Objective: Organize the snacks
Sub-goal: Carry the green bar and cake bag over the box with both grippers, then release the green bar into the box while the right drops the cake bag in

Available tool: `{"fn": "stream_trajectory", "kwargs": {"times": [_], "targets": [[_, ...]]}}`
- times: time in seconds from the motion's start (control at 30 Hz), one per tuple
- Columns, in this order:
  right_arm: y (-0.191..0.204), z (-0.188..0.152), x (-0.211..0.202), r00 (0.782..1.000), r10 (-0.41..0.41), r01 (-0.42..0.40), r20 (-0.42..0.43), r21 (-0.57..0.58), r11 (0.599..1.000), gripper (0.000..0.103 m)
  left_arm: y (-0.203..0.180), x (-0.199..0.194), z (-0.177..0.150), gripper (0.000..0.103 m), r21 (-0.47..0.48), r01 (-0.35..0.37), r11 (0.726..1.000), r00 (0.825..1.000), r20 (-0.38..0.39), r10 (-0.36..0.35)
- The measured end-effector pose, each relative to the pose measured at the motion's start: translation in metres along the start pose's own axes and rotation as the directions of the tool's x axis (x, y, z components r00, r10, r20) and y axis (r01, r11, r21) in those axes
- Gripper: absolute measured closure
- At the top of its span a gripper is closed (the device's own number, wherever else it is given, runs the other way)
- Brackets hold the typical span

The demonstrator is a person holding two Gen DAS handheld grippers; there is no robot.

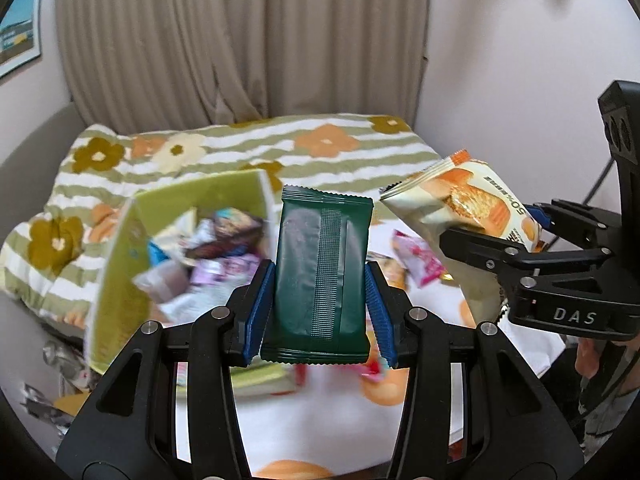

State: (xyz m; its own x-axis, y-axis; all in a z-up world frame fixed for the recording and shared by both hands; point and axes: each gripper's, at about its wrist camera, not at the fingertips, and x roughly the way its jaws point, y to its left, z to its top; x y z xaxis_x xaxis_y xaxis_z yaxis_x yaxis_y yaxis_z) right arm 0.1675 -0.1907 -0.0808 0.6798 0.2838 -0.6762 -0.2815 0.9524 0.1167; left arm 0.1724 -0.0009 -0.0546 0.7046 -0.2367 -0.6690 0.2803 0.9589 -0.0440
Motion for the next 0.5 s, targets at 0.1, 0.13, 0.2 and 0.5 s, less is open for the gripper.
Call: {"fn": "stream_trajectory", "kwargs": {"times": [0.1,0.13,0.2,0.5], "targets": [[0.024,0.013,0.008,1.0,0.017,-0.017,0.008,-0.005,1.0,0.042,0.037,-0.002,0.005,0.062,-0.026,-0.017,0.999,1.0,0.002,0.018],[0.034,0.017,0.011,1.0,0.021,-0.021,0.011,-0.01,1.0,0.042,0.048,-0.002,0.005,0.062,-0.034,-0.024,0.999,1.0,0.002,0.024],[0.051,0.025,0.02,0.999,0.032,-0.032,0.012,-0.02,0.999,0.042,0.075,0.0,0.006,0.062,-0.053,-0.038,0.998,0.999,-0.005,0.038],[0.109,0.044,0.069,0.997,0.075,-0.074,-0.017,0.041,0.996,0.042,0.172,0.033,-0.005,0.062,-0.081,-0.056,0.995,0.995,-0.09,0.049]]}}
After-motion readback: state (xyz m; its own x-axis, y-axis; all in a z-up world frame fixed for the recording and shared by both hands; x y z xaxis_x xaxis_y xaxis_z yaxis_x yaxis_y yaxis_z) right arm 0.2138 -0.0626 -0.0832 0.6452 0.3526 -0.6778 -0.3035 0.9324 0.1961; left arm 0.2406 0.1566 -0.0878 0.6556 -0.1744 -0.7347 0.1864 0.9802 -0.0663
